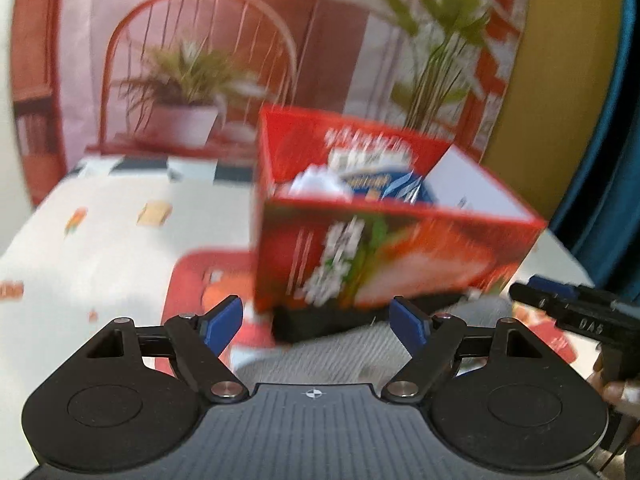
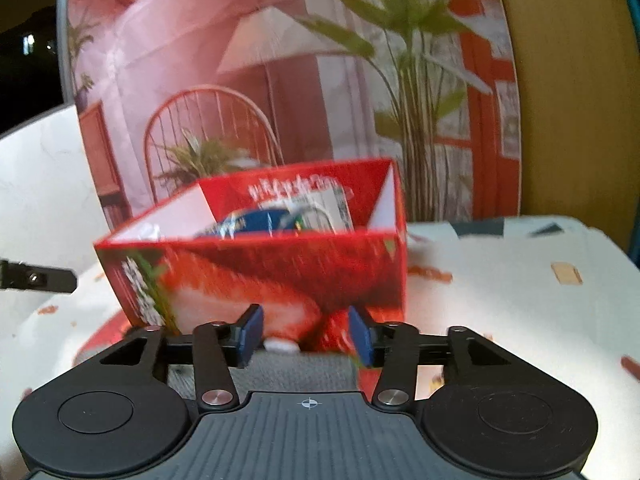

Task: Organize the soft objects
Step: 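Move both tools down to the grey knit towel, then close both tools on the grey towel and lift it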

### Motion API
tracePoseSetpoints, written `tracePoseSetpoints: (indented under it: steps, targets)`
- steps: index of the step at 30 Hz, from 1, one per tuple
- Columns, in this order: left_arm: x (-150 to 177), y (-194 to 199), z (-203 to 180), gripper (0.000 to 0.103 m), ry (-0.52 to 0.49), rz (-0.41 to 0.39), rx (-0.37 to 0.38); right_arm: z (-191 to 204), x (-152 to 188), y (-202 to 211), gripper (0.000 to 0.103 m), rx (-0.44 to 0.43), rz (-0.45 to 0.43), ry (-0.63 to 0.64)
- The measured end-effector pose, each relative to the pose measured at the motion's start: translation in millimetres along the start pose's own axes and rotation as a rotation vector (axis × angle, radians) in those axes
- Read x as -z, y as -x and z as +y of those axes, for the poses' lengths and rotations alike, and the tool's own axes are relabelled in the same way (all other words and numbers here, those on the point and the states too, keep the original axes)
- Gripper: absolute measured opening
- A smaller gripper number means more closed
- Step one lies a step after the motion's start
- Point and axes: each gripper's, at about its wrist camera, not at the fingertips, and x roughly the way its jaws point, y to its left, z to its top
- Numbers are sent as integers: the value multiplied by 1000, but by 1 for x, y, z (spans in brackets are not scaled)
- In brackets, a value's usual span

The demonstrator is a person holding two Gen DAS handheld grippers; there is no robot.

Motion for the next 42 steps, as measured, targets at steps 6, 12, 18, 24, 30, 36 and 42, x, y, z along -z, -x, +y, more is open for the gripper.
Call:
tracePoseSetpoints:
  steps: [6, 12, 18, 24, 30, 36, 42]
  targets:
    - [28, -22, 15, 82, 66, 78, -34, -9, 21, -22, 59, 32, 72, -34]
    - [43, -38, 20, 82, 94, 131, -31, -16, 32, -38, 60, 23, 118, -85]
    - [46, -37, 20, 52, 73, 93, -49, -11, 36, -44, 39, -22, 142, -51]
    - [46, -44, -3, 11, 24, 102, -59, 2, 40, -46, 14, -6, 131, 6]
    - [51, -43, -2, 11, 18, 122, -64, 16, 41, -45, 9, -2, 127, 88]
    - [57, -44, 2, 11, 31, 99, -54, 11, 41, -45, 10, -21, 131, 83]
    - [57, -42, 4, 11, 40, 99, -54, 10, 42, -39, 10, -22, 119, 79]
